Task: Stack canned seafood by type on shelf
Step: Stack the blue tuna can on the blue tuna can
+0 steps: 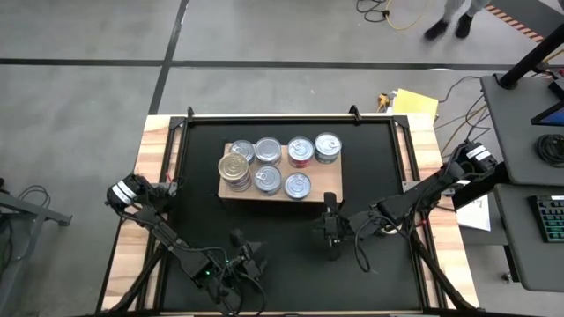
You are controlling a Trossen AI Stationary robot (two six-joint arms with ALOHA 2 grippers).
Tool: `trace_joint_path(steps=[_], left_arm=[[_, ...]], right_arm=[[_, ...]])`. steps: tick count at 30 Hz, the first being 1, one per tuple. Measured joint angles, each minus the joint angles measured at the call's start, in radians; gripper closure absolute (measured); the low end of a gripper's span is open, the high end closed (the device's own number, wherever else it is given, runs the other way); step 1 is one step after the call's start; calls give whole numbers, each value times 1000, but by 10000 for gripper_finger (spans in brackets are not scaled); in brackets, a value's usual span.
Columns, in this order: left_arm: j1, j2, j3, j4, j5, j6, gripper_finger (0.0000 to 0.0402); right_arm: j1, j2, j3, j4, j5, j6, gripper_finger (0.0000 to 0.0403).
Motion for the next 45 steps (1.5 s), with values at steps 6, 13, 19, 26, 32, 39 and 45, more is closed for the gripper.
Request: trace_joint_path(steps=[6,13,19,26,32,39,45], left_arm=[[0,0,0,0,0,-1,271],[10,0,0,0,69,18,271],[24,0,0,0,139,65,271],[26,0,0,-2,137,133,271],[30,0,0,-9,136,145,271],[30,0,0,-9,135,122,271],[30,0,0,-10,135,116,271]], right_arm=[[0,0,0,-7,0,0,390],[11,-60,25,-126,9,113,390],[11,-156,113,-497,50,328,390],[11,-184,277,-975,115,620,390],[40,-174,420,-1345,47,856,390],[99,-173,505,-1649,-87,1132,390],[141,-172,494,-1745,-105,1237,390]])
